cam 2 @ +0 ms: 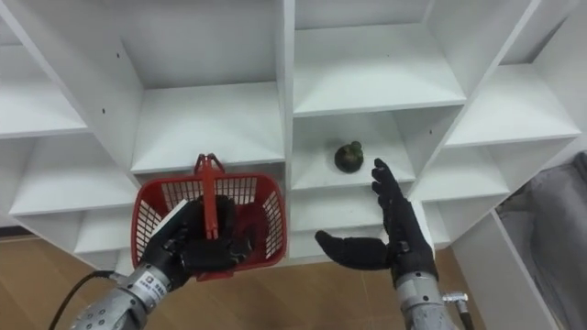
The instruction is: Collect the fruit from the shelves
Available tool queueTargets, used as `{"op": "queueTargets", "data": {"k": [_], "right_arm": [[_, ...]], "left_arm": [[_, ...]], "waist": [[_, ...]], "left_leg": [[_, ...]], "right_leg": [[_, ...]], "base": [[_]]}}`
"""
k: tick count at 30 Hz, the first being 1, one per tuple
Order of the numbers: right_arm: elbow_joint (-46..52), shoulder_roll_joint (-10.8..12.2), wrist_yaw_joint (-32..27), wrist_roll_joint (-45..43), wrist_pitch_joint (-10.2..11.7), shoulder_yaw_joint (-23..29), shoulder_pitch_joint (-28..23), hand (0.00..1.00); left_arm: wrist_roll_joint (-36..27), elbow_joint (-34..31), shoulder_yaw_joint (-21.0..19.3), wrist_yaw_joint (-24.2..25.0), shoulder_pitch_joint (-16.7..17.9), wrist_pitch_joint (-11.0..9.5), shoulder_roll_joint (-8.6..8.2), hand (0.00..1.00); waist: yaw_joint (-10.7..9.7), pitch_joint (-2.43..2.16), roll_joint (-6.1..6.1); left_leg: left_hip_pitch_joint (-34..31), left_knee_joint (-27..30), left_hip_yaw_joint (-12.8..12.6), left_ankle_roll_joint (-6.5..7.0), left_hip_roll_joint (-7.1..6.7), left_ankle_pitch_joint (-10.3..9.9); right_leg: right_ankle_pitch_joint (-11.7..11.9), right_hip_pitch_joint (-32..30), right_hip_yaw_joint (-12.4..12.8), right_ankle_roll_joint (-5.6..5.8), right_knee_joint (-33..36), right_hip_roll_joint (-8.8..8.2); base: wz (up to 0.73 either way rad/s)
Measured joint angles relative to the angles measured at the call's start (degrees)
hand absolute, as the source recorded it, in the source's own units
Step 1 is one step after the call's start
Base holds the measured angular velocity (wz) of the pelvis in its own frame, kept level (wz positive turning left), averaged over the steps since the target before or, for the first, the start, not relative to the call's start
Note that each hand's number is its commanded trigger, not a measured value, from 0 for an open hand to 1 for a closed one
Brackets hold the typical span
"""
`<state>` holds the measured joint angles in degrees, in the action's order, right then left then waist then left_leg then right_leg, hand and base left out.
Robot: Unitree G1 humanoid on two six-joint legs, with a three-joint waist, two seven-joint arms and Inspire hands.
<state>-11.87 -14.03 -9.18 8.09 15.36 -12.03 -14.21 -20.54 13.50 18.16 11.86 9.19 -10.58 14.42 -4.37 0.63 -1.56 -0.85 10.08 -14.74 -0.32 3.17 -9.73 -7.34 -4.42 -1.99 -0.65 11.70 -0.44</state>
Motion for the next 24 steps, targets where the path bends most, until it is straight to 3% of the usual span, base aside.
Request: {"op": "queueTargets", "data": {"k": [12, 19, 24], "right_arm": [[-4.28, -1.88, -5.24, -4.53, 0.15, 0.53, 3.66, 0.0], [-11.79, -2.31, -7.16, -6.19, 0.22, 2.2, 10.62, 0.0], [-12.58, -2.39, -7.99, -6.02, 0.22, 2.21, 12.64, 0.0]], "left_arm": [[0.16, 0.43, -0.06, 0.08, 0.14, 0.01, 0.8, 1.0], [1.37, 2.44, -0.75, 0.08, -0.01, 0.02, 0.92, 1.0], [1.25, 2.66, -2.15, 0.11, -0.3, 0.04, 0.66, 1.0]], "waist": [[0.28, -0.14, 0.64], [0.57, -0.29, 0.92], [1.63, 0.14, 0.18]], "left_leg": [[-0.73, 0.08, 0.07, 0.0, -0.02, 0.01], [-2.84, 0.65, 1.01, -0.04, 0.09, 0.07], [-3.42, 0.62, 1.39, -0.06, 0.06, 0.09]], "right_leg": [[0.01, -0.64, -1.32, -0.03, -0.06, -0.29], [0.04, -2.2, -2.48, -0.15, 0.04, -0.46], [-0.02, -2.62, -3.02, -0.21, -0.15, -0.55]], "base": [[0.0], [0.07], [0.03]]}}
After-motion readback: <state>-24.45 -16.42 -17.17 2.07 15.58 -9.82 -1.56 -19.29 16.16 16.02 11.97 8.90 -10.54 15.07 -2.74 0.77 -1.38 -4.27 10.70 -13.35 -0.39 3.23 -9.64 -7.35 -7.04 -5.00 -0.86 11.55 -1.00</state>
